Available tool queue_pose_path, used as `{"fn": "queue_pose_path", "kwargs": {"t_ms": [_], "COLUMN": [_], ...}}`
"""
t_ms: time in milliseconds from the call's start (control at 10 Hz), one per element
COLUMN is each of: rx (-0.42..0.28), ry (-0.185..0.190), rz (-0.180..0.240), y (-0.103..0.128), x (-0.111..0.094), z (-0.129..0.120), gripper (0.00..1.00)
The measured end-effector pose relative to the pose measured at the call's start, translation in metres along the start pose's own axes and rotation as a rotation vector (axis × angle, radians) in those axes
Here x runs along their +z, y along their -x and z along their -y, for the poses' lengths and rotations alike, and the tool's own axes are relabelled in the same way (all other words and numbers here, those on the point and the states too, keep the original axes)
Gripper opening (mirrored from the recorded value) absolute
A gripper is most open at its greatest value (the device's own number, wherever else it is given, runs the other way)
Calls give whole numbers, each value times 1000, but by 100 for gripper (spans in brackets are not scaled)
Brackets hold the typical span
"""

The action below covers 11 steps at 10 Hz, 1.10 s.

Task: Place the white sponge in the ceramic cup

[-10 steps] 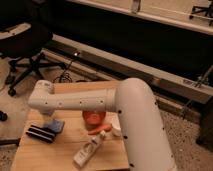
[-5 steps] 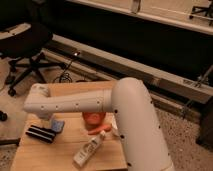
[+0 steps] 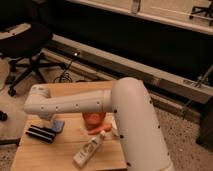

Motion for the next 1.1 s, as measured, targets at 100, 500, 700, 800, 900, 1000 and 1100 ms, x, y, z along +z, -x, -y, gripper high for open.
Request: {"fn": "queue_pose_path", "kwargs": {"t_ms": [100,500,700,800,900,1000,1100], "rx": [6,19,18,17,14,7,-1], "ry": [2,13,16,18,21,33,54], "rz": [1,4,5,7,9,13,19], "y": [-1,-5,-8,-8,-10,-11,-12], "x": [1,6,9,11,12,14,15], "z": [1,6,8,8,8,5,-1], "gripper": [80,80,80,80,80,80,80]}}
